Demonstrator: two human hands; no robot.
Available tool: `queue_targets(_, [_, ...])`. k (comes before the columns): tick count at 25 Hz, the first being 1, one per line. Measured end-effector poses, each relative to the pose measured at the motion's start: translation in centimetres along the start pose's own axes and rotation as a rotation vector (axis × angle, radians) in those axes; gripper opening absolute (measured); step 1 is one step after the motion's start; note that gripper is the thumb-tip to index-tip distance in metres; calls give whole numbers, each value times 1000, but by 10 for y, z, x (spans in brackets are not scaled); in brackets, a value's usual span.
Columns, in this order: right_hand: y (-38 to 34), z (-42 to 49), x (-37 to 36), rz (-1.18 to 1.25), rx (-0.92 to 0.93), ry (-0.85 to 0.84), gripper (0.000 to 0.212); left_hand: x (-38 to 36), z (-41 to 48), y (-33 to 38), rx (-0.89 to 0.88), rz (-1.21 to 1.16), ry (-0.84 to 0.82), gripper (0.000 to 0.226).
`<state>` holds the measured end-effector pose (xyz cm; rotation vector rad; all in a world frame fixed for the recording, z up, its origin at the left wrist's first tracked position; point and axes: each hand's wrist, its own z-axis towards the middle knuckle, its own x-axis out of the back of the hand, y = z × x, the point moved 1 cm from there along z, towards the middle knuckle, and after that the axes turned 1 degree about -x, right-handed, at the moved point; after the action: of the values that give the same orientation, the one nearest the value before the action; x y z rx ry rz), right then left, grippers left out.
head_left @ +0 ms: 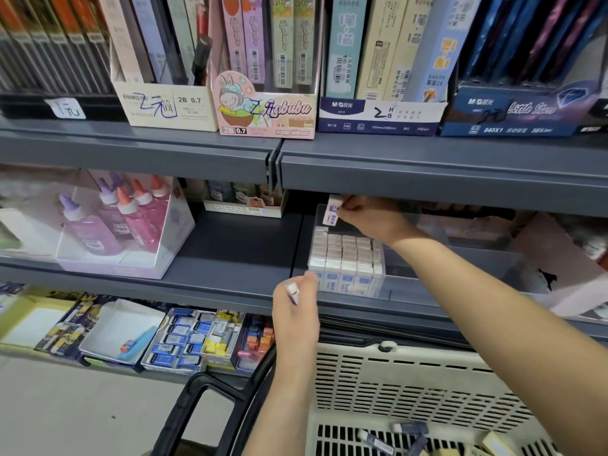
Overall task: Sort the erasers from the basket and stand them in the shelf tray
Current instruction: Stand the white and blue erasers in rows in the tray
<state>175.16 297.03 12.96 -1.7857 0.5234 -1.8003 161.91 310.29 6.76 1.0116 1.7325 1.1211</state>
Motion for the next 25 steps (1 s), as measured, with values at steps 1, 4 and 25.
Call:
queue_targets(1, [1,5,-6,-33,25,-10,18,-1,0,1,39,-40,16,17])
queue_targets(4, [4,14,-22,-76,63,-66,16,-1,-2,2,71,-102,21,19])
queue_targets(25, [-27,-76,-3,144,125,-246,8,1,-3,-5,-258,141,-87,34])
